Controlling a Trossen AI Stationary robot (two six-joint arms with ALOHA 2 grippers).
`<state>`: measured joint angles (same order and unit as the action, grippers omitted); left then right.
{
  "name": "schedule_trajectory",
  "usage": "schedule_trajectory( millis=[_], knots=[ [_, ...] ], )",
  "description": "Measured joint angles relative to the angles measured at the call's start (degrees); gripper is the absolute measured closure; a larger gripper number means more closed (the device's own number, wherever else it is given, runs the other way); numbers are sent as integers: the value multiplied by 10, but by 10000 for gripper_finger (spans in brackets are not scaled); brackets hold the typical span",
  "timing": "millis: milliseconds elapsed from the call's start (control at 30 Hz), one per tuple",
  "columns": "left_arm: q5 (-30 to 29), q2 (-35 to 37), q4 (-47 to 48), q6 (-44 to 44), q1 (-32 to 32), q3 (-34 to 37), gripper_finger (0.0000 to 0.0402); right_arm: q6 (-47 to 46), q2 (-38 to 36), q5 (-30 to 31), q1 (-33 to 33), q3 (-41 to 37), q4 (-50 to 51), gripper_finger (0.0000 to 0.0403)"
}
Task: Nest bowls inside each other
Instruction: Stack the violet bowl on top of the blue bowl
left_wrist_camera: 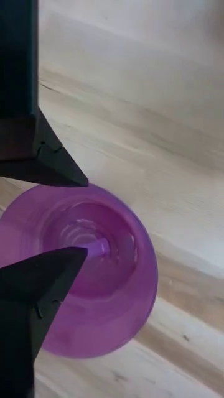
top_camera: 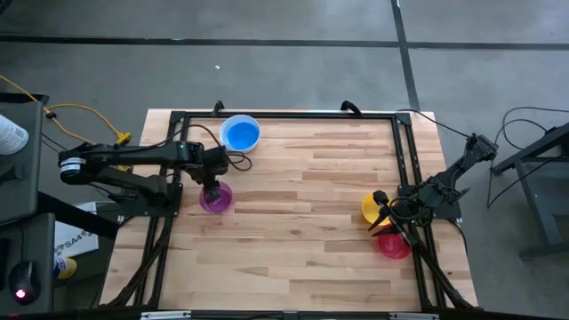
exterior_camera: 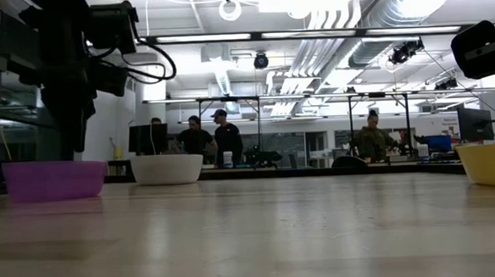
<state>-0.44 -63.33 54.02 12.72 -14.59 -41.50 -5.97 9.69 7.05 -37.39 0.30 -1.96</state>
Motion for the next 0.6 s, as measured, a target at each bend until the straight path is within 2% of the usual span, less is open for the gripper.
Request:
schedule_trajectory(
  millis=[333, 600],
  knots=[
    [-4, -68, -5, -1, 0, 0, 233, 0, 0, 0, 0, 0, 0, 327],
    [-1, -78, -5, -4, 0, 0, 233, 0, 0, 0, 0, 0, 0, 327]
  ],
)
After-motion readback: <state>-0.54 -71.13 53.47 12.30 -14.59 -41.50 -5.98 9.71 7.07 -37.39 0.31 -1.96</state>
